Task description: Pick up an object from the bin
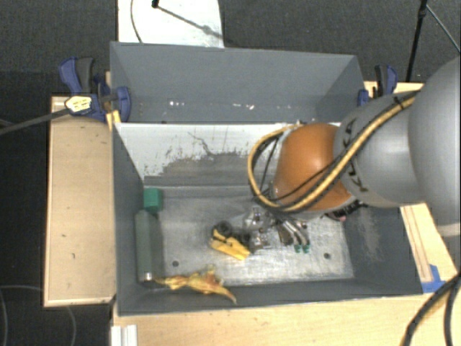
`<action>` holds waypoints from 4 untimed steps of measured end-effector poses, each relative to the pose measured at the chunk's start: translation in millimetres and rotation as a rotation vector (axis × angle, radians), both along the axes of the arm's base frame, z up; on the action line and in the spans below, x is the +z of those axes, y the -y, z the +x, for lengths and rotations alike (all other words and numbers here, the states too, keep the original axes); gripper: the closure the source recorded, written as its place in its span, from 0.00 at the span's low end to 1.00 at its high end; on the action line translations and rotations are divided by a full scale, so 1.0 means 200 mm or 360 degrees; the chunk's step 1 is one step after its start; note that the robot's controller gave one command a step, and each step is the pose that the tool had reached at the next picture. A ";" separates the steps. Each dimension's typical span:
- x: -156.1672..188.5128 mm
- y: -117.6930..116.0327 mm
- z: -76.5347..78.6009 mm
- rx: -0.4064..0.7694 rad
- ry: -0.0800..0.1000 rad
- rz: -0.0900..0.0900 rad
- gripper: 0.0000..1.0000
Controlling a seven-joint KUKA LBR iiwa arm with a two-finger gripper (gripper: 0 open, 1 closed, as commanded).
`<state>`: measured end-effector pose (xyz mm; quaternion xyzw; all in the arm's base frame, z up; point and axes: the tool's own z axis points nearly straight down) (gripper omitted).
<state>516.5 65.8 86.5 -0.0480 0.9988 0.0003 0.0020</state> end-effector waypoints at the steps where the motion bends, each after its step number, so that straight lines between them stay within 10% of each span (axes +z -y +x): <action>1: -0.07 -0.15 0.18 -0.0130 0.0002 0.0003 0.00; 2: -0.06 -0.16 0.19 -0.0131 0.0010 0.0005 1.00; 4: 0.15 -0.15 0.18 -0.0161 -0.0014 -0.0001 1.00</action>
Offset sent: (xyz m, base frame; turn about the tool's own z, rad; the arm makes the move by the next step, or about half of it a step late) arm 0.0000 0.0000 0.0000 0.0000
